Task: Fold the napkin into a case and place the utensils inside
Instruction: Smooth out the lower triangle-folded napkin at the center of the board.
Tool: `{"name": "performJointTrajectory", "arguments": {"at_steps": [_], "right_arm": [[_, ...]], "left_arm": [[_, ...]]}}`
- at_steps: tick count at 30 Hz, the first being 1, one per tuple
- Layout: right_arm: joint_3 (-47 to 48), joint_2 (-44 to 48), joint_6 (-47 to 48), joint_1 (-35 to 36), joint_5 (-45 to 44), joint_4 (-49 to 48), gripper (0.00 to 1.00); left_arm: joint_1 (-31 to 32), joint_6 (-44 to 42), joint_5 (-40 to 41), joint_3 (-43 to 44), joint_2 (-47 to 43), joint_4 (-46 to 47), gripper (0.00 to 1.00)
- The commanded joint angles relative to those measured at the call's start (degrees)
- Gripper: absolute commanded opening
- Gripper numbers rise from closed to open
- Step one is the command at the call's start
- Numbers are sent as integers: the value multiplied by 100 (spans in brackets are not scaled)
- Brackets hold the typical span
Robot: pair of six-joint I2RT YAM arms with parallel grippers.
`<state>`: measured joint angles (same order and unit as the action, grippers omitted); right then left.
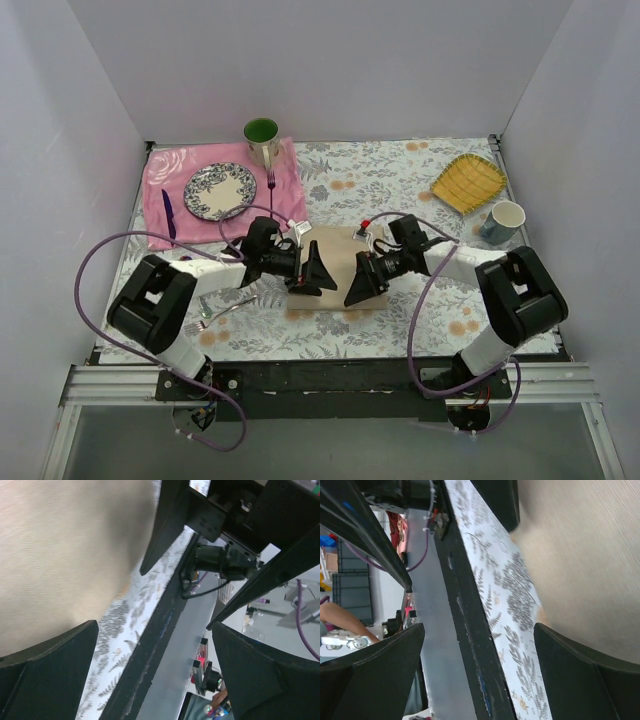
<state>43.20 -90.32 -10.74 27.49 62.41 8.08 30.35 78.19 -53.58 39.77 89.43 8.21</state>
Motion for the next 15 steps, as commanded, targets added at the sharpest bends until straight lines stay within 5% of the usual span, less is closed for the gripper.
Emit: {"name": "performJointTrajectory", "arguments": {"at_steps": [1, 8, 15], "right_arm": [[-206, -389, 89, -68, -150, -210, 99], [-453, -934, 301, -621, -238, -53, 99], [-146, -408, 1048, -789, 42, 1037, 99]], "left_arm": [[-195, 109, 304, -215, 373, 137, 98], [-380, -434, 453, -259, 997, -529, 98], [-847, -1350, 156, -171, 1025, -1058, 98]]}}
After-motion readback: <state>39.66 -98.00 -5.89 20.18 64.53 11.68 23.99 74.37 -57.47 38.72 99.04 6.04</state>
